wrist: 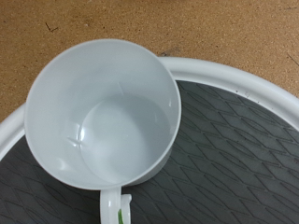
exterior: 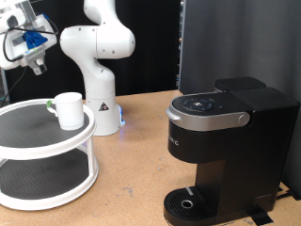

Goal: Make a cup of coffee with the keurig machine

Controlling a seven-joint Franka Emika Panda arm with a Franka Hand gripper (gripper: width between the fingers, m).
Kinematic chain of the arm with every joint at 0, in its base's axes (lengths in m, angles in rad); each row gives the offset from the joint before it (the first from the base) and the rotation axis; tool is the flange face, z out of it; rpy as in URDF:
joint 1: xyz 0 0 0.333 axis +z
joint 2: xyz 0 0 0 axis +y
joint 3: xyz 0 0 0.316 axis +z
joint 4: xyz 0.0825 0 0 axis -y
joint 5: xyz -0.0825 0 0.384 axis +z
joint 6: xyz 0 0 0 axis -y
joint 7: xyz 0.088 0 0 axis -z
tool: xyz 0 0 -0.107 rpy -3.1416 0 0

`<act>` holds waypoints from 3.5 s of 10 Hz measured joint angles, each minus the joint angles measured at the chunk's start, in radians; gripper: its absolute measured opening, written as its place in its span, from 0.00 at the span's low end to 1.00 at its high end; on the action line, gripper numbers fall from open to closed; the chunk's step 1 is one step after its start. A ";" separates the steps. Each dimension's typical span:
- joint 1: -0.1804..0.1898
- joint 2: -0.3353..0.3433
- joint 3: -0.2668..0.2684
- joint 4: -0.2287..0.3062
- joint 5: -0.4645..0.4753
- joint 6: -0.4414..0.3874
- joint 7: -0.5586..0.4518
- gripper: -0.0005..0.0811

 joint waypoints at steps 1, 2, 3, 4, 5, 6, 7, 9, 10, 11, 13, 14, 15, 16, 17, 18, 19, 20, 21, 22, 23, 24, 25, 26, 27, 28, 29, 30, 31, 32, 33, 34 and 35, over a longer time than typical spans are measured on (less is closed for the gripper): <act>-0.008 -0.002 -0.001 -0.019 -0.003 0.014 -0.001 0.01; -0.014 -0.003 -0.002 -0.037 -0.006 0.031 -0.001 0.01; -0.020 -0.004 -0.004 -0.054 -0.010 0.051 -0.003 0.01; -0.023 -0.004 -0.008 -0.071 -0.013 0.074 -0.003 0.01; -0.025 -0.004 -0.011 -0.087 -0.017 0.098 -0.003 0.01; -0.027 -0.004 -0.012 -0.101 -0.022 0.120 -0.003 0.01; -0.028 -0.003 -0.013 -0.114 -0.026 0.139 -0.003 0.12; -0.028 -0.002 -0.015 -0.129 -0.029 0.160 -0.003 0.35; -0.028 -0.001 -0.016 -0.133 -0.029 0.167 -0.003 0.51; -0.028 -0.001 -0.018 -0.136 -0.029 0.173 -0.003 0.51; -0.028 0.001 -0.024 -0.144 -0.029 0.178 -0.004 0.90; -0.028 0.003 -0.028 -0.150 -0.029 0.185 -0.004 0.90; -0.028 0.008 -0.032 -0.155 -0.029 0.194 -0.004 0.98; -0.027 0.018 -0.036 -0.159 -0.029 0.206 -0.005 0.98; -0.026 0.029 -0.038 -0.163 -0.029 0.222 -0.007 0.99; -0.026 0.039 -0.040 -0.166 -0.029 0.235 -0.013 0.99; -0.022 0.051 -0.043 -0.168 -0.024 0.249 -0.023 0.99; -0.015 0.060 -0.049 -0.170 -0.015 0.264 -0.036 0.99; -0.007 0.069 -0.053 -0.171 -0.004 0.272 -0.042 0.99; 0.002 0.076 -0.055 -0.171 0.007 0.274 -0.047 0.99; 0.009 0.078 -0.057 -0.173 0.016 0.274 -0.050 0.99; 0.014 0.078 -0.057 -0.176 0.023 0.272 -0.052 0.99; 0.015 0.078 -0.057 -0.179 0.026 0.264 -0.053 0.99; 0.016 0.077 -0.057 -0.180 0.027 0.250 -0.053 0.99; 0.015 0.074 -0.057 -0.181 0.027 0.238 -0.053 0.99; 0.015 0.069 -0.057 -0.184 0.027 0.224 -0.053 0.99; 0.012 0.062 -0.057 -0.188 0.025 0.212 -0.053 0.99; 0.009 0.054 -0.057 -0.194 0.022 0.206 -0.053 0.99; 0.004 0.047 -0.057 -0.201 0.015 0.204 -0.053 0.99; -0.003 0.039 -0.057 -0.208 0.006 0.203 -0.053 0.99; -0.010 0.034 -0.057 -0.214 -0.002 0.203 -0.053 0.99; -0.015 0.031 -0.057 -0.218 -0.008 0.203 -0.053 0.99; -0.019 0.030 -0.057 -0.220 -0.010 0.203 -0.053 0.99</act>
